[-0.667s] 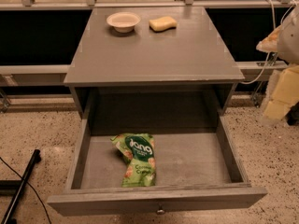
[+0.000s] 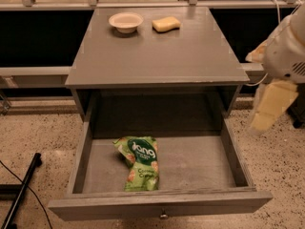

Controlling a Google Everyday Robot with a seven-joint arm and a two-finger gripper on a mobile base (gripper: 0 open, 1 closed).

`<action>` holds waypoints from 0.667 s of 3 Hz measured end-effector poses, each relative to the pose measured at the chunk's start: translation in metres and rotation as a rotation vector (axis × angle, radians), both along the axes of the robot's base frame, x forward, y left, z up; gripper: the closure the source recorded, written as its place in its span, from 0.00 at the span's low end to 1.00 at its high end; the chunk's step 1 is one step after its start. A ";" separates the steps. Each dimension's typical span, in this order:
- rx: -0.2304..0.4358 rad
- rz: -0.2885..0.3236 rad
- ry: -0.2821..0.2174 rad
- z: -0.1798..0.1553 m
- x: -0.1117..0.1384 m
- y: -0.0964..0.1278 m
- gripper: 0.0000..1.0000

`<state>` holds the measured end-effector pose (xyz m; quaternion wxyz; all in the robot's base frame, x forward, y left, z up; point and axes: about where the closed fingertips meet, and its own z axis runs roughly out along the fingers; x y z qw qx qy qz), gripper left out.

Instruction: Pick green rice chip bag from top drawer and place on counter

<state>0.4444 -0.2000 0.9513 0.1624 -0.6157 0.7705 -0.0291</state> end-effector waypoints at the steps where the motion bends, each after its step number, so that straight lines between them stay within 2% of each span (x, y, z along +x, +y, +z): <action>1: 0.041 0.152 -0.033 -0.037 -0.011 0.056 0.00; 2: 0.030 0.264 -0.039 -0.066 -0.014 0.080 0.00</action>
Offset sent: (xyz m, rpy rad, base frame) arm -0.0091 0.0459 -0.0302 0.0359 -0.0291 0.1193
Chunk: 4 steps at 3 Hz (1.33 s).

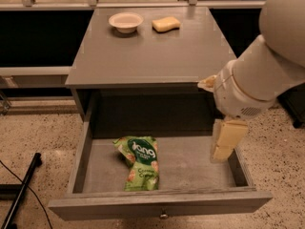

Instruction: Pick green rice chip bag from top drawer and place on counter

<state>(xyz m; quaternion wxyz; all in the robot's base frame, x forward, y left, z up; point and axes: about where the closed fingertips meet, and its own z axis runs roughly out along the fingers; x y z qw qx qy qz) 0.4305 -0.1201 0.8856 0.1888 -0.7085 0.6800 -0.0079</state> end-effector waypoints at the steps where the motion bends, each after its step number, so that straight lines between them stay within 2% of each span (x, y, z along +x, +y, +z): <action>1: 0.000 -0.003 -0.001 0.000 0.000 -0.001 0.00; 2: -0.089 0.103 0.007 -0.026 0.005 0.017 0.00; 3: -0.284 0.456 0.039 -0.111 0.010 0.088 0.00; 4: -0.380 0.560 0.008 -0.126 0.020 0.106 0.00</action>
Offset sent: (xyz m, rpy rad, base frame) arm 0.0475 0.1022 -0.1503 -0.5472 0.0509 0.6505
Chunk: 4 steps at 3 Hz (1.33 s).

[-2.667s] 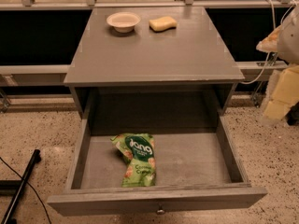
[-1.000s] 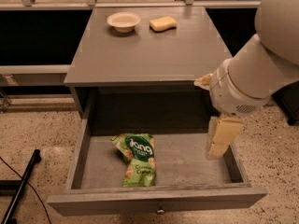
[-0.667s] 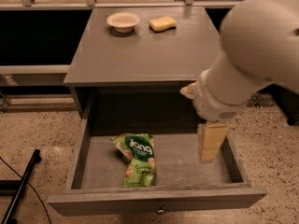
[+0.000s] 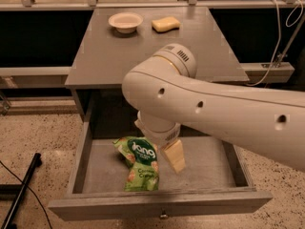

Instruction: Pick green rice chip bag from top drawer and place on counter

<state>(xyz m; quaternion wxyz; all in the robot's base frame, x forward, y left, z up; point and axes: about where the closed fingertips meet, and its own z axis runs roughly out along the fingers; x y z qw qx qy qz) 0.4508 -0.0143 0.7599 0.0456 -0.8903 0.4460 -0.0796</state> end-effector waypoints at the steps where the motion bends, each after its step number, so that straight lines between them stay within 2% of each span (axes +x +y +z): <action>1: 0.000 0.021 0.016 0.003 0.000 -0.002 0.00; 2: -0.010 0.171 0.066 -0.012 0.004 0.010 0.00; 3: -0.028 0.386 0.097 -0.039 0.000 0.023 0.00; 4: -0.090 0.644 0.060 -0.065 -0.003 0.032 0.00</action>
Offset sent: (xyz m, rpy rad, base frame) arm 0.0108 0.0229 -0.0343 -0.0524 0.1356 0.5584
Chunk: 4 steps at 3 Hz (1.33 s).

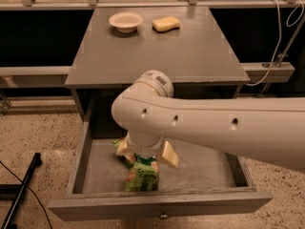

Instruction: Pick green rice chip bag from top drawer and place on counter

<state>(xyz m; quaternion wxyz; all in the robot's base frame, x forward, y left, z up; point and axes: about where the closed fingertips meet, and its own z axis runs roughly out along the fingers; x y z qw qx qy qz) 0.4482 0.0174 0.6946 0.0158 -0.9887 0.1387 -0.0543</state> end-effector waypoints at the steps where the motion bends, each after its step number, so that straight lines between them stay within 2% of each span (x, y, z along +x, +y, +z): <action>1: -0.017 0.109 -0.011 -0.002 0.000 0.000 0.00; 2: -0.021 0.181 -0.036 -0.019 0.009 -0.005 0.02; 3: 0.031 0.291 -0.056 -0.056 0.018 -0.006 0.25; 4: 0.031 0.374 -0.049 -0.086 0.019 -0.001 0.48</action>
Offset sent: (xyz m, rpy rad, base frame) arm 0.0212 -0.0010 -0.0228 -0.0187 -0.0680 0.2279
